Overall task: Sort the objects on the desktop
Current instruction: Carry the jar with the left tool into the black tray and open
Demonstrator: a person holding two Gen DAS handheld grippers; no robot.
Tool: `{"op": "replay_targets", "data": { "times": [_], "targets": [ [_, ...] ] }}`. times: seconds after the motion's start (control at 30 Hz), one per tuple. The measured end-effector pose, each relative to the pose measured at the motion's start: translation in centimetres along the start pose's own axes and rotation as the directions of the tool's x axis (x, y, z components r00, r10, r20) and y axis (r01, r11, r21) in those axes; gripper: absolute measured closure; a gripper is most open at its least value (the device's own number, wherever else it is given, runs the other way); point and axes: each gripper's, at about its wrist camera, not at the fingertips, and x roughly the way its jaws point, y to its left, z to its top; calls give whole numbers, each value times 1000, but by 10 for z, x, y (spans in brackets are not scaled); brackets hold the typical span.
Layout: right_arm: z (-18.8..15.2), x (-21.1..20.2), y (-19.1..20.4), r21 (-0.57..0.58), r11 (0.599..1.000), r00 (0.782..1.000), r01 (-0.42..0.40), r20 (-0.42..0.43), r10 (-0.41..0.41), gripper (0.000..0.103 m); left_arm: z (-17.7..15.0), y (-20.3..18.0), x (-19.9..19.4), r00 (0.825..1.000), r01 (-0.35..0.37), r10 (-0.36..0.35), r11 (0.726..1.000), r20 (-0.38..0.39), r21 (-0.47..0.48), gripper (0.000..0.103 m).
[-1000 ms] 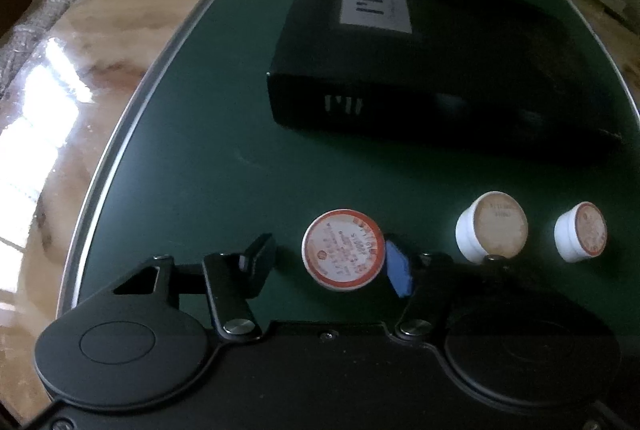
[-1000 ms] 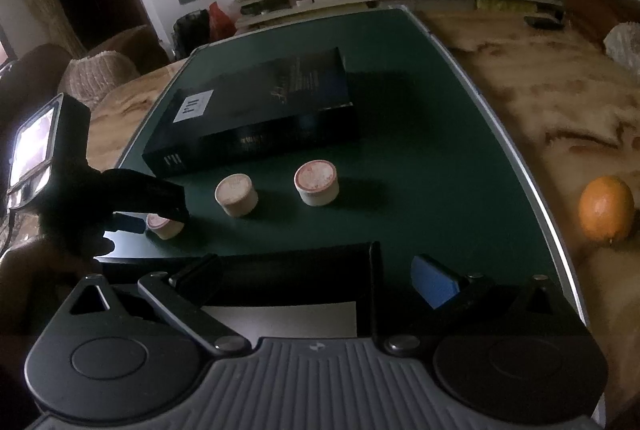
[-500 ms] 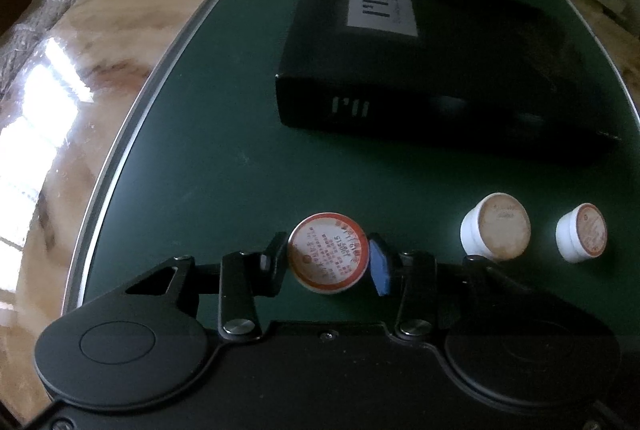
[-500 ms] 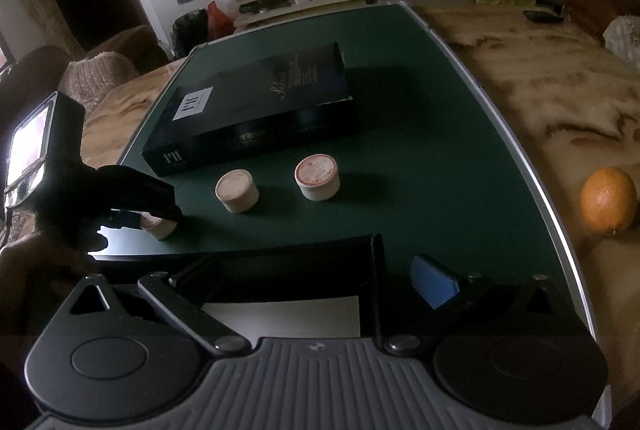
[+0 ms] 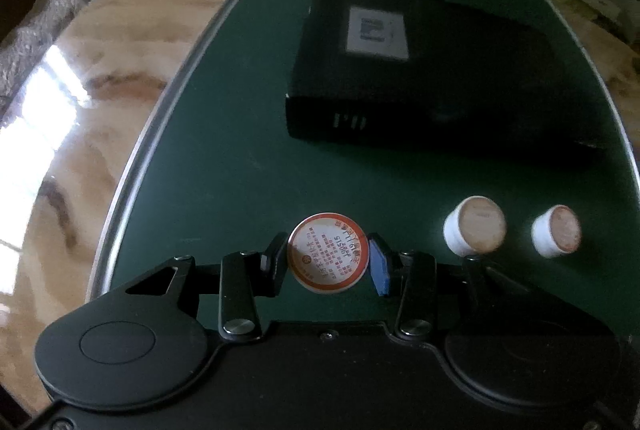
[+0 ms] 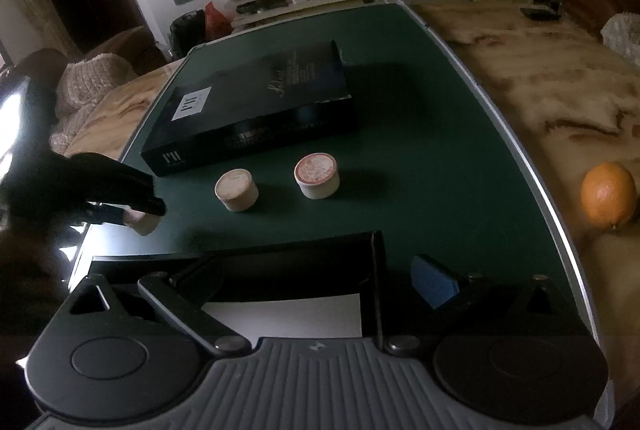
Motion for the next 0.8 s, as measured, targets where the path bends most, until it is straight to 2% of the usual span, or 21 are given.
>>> {"op": "replay_targets", "data": {
  "times": [0.13, 0.33, 0.57, 0.8],
  "targets": [
    [0, -2, 2, 2, 1000, 1000, 1, 6, -1, 0, -8, 4, -30, 999, 30, -31, 999, 17, 14, 62],
    [-1, -7, 5, 0, 1000, 1000, 2, 13, -2, 0, -41, 5, -68, 999, 51, -51, 997, 4, 53, 62],
    [-2, -15, 11, -12, 1000, 1000, 11, 18, -11, 0, -80, 2, -78, 993, 101, -97, 993, -64, 66, 62],
    [-3, -21, 15, -23, 999, 1000, 22, 17, -22, 0, -105, 0, -64, 988, 94, -86, 993, -126, 65, 62]
  ]
}}
